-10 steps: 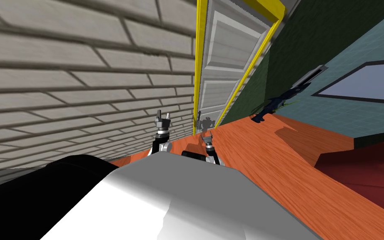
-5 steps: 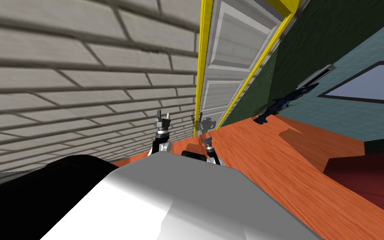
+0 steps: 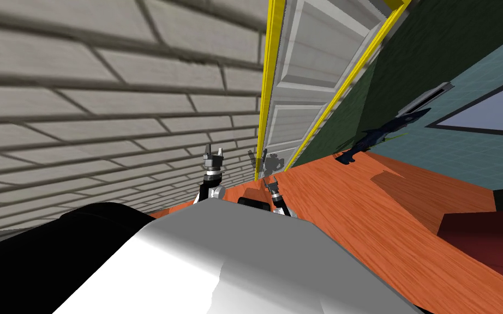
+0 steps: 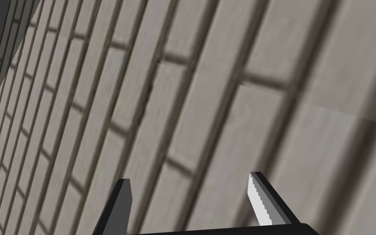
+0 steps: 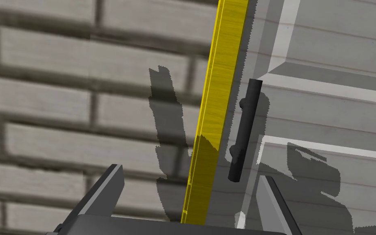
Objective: Pull the door open
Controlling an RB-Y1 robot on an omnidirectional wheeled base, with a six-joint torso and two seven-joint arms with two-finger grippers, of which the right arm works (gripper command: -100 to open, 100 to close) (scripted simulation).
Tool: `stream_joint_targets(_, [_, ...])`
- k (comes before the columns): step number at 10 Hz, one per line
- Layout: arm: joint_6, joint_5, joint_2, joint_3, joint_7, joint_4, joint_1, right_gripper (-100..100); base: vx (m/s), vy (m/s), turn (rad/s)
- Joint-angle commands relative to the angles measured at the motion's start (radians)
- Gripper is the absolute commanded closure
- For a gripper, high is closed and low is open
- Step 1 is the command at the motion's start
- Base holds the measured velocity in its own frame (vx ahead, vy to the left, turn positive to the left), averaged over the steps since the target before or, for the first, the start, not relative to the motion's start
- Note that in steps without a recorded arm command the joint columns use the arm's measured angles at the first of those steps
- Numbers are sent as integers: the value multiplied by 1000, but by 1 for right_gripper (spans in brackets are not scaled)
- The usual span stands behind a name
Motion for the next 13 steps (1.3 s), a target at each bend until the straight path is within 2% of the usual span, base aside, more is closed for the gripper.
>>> stream_joint_targets(1, [-15,-20,-11,29,-45,44,-21,-100,95,51,19])
stream_joint_targets(10, [-99,-115,-62,179,-261,279,-124,-100,103,37,19])
stream_joint_targets(13, [-115,-133,-72,207,-301,322,-143,-100,62,34,10])
